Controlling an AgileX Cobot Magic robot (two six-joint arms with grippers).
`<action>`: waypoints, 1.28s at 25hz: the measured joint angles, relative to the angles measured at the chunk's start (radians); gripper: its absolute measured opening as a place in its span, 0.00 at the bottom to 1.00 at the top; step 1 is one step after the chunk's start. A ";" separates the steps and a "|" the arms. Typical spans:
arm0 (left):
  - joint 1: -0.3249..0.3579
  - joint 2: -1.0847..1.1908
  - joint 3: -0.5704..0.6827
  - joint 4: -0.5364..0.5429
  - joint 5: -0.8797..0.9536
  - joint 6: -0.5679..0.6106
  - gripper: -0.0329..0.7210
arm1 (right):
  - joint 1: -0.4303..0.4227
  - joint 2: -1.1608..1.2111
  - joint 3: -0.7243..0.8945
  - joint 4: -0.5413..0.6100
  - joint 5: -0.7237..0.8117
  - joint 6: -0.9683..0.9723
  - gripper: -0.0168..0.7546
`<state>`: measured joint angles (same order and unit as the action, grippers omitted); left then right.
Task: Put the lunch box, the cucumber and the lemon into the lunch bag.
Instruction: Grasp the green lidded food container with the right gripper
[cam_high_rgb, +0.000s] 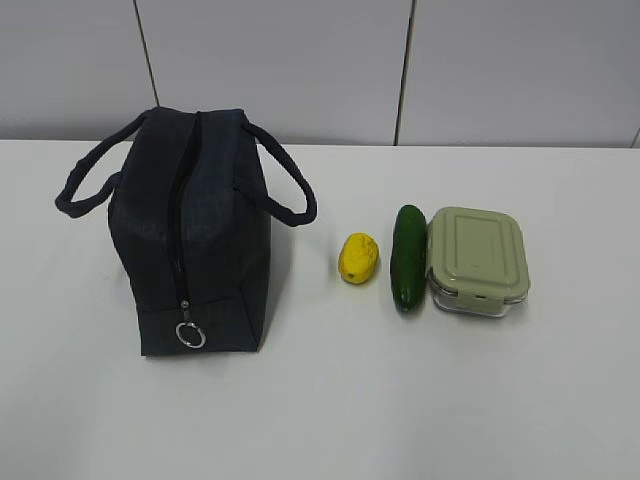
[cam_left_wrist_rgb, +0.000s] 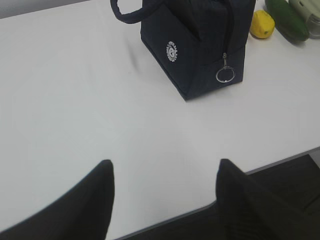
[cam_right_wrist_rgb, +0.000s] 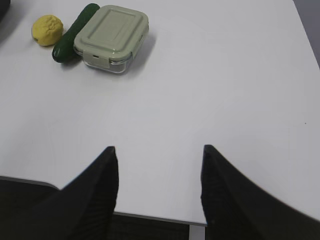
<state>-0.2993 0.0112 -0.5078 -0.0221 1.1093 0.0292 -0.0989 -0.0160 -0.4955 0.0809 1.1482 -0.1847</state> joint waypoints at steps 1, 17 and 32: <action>0.000 0.000 0.000 0.000 0.000 0.000 0.64 | 0.000 0.000 0.000 0.000 0.000 0.000 0.54; 0.000 0.000 0.000 0.000 0.000 0.000 0.64 | 0.000 0.000 0.000 0.000 0.000 0.000 0.54; 0.000 0.000 0.000 0.000 0.000 0.000 0.64 | 0.000 0.005 -0.004 0.034 0.016 0.007 0.54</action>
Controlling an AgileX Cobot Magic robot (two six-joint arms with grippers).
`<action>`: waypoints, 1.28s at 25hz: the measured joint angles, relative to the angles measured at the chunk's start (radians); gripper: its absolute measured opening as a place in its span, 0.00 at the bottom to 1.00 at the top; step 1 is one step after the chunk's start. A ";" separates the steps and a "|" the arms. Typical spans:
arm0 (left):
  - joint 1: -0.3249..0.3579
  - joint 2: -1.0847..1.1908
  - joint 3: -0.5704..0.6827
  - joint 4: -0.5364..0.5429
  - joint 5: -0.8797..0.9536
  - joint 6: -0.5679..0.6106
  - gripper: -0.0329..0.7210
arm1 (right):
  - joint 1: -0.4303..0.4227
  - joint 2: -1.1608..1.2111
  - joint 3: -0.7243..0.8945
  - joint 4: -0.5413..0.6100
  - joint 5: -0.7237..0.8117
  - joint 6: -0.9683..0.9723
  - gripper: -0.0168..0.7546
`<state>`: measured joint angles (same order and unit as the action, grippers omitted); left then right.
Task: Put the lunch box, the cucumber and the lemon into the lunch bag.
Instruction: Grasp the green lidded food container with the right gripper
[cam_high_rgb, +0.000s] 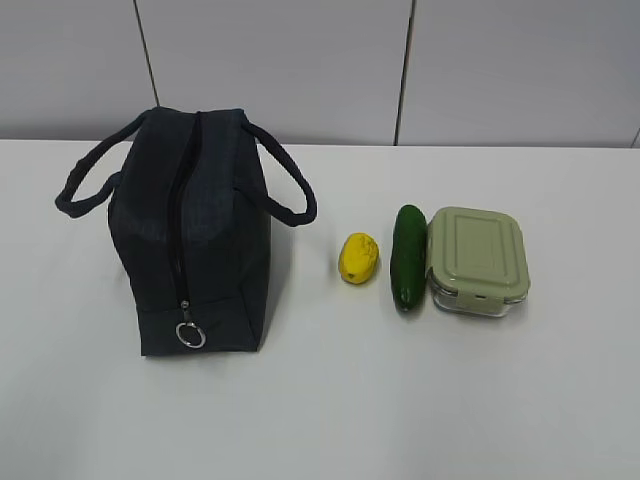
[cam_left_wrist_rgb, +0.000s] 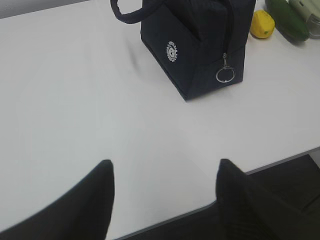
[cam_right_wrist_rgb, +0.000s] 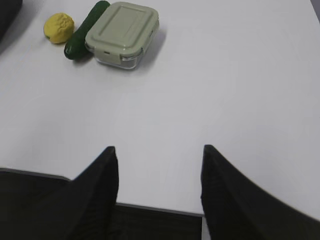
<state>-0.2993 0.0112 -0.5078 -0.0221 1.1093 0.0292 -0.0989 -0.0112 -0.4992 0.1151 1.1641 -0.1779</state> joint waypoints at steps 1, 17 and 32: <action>0.000 0.000 0.000 0.000 0.000 0.000 0.64 | 0.000 0.011 -0.005 0.000 0.013 0.008 0.54; 0.000 0.000 0.000 0.000 0.000 0.000 0.64 | 0.000 0.335 -0.015 0.010 -0.074 0.086 0.54; 0.000 0.000 0.000 0.000 0.000 0.000 0.64 | 0.000 0.727 -0.119 0.196 -0.236 0.056 0.54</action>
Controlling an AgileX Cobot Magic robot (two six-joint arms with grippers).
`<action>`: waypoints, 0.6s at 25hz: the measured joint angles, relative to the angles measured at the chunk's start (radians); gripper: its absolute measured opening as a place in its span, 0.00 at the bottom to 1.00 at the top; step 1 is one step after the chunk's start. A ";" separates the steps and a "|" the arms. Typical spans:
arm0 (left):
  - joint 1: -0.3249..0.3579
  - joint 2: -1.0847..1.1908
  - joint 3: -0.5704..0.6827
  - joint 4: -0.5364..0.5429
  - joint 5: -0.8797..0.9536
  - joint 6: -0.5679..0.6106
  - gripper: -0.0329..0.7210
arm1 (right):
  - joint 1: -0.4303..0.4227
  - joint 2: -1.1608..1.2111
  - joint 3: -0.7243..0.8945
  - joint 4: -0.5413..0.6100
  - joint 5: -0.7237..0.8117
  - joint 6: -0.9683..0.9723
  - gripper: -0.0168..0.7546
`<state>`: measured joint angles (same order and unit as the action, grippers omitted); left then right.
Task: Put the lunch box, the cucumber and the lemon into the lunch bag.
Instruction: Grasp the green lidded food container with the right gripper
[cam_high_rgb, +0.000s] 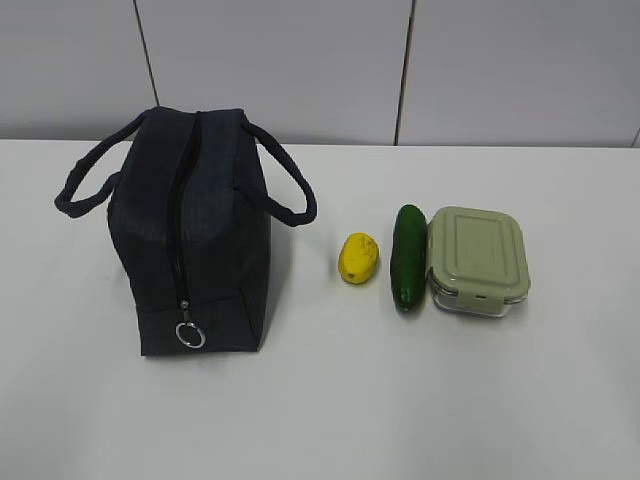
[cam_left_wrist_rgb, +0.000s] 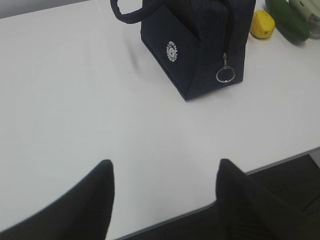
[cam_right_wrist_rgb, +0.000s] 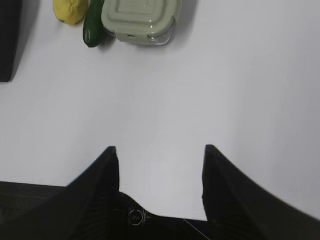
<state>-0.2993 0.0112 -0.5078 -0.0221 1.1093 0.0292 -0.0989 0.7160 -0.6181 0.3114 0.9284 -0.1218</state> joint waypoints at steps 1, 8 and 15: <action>0.000 0.000 0.000 0.000 0.000 0.000 0.64 | 0.000 0.032 -0.021 0.004 -0.004 -0.007 0.54; 0.000 0.000 0.000 0.000 0.000 0.000 0.64 | 0.000 0.289 -0.172 0.119 -0.029 -0.095 0.54; 0.000 0.000 0.000 0.000 0.000 0.000 0.64 | -0.006 0.535 -0.303 0.312 -0.033 -0.261 0.54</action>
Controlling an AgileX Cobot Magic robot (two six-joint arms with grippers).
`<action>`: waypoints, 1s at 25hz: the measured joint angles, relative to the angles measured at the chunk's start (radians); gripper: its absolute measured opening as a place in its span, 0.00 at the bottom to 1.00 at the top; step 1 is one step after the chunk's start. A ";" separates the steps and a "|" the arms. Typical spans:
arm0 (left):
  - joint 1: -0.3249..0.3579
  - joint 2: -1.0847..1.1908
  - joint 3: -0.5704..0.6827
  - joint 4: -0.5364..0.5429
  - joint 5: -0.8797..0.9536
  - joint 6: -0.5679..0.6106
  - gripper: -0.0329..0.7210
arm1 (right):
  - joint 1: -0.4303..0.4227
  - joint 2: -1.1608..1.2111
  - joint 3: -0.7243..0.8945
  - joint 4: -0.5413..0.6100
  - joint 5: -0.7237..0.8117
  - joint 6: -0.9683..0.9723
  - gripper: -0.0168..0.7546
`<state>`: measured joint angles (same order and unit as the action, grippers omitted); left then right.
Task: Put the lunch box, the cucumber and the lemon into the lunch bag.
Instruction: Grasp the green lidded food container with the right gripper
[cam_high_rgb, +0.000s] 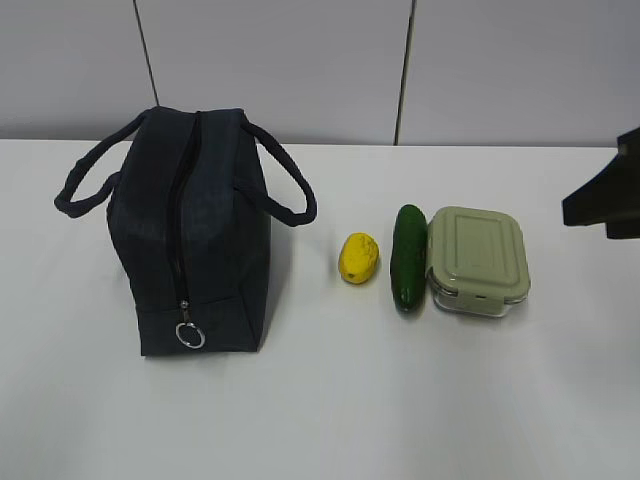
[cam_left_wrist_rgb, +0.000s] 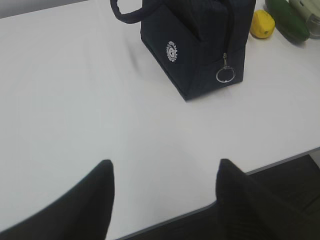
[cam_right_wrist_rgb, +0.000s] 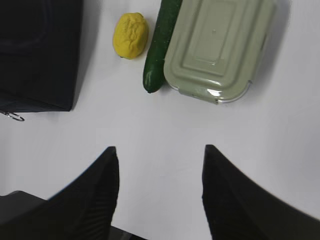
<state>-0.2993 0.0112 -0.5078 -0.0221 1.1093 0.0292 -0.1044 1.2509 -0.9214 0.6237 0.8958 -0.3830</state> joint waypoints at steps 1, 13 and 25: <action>0.000 0.000 0.000 0.000 0.000 0.000 0.64 | -0.007 0.032 -0.010 0.034 0.003 -0.022 0.54; 0.000 0.000 0.000 0.000 0.000 0.000 0.64 | -0.213 0.339 -0.056 0.499 0.250 -0.411 0.54; 0.000 0.000 0.000 0.000 0.000 0.000 0.64 | -0.276 0.517 -0.165 0.515 0.281 -0.543 0.54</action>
<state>-0.2993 0.0112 -0.5078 -0.0221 1.1093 0.0292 -0.3804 1.7676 -1.0866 1.1387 1.1766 -0.9262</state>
